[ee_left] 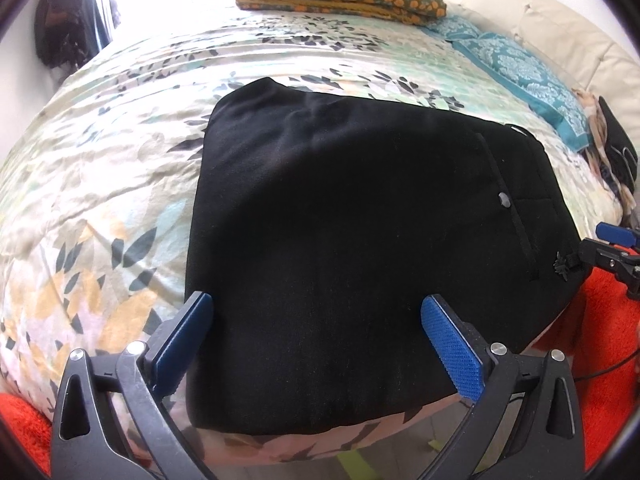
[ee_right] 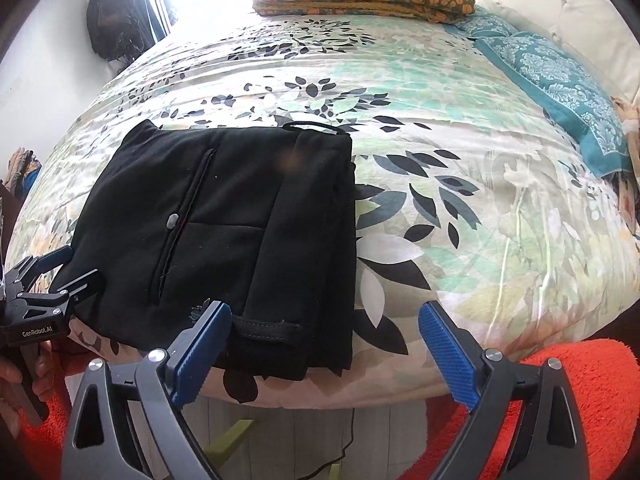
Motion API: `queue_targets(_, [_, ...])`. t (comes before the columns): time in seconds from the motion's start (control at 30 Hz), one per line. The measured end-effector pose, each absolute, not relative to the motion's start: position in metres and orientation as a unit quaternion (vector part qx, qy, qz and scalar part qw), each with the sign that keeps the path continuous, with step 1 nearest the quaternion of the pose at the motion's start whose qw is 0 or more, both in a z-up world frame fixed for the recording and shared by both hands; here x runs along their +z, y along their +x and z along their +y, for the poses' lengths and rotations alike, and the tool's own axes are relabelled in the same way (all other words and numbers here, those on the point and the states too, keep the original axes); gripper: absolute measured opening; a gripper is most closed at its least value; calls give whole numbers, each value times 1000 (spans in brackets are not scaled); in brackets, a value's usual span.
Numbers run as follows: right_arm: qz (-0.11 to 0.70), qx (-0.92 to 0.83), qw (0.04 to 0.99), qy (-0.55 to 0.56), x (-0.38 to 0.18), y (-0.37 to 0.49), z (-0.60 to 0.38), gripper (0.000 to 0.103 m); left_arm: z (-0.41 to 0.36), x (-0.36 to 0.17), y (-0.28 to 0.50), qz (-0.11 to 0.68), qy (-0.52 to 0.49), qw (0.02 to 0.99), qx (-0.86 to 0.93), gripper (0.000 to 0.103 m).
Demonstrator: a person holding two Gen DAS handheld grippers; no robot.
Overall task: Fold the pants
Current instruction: 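Smooth the folded trousers with both open tools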
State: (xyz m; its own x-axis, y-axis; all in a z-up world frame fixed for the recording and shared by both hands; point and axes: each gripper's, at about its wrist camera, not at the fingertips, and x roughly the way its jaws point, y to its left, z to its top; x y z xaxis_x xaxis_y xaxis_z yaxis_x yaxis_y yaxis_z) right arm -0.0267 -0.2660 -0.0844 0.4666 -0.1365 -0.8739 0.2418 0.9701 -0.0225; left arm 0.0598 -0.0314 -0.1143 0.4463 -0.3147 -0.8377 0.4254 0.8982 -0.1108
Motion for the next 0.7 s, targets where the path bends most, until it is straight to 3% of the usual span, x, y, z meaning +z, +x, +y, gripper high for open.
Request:
queue_targets(0.33, [487, -109, 863, 77, -66, -35, -275, 94, -11, -62, 42, 454, 57, 865, -207, 102])
queue_targets(0.7, [394, -51, 913, 88, -10, -55, -259, 97, 2, 21, 22, 414, 33, 879, -236, 102])
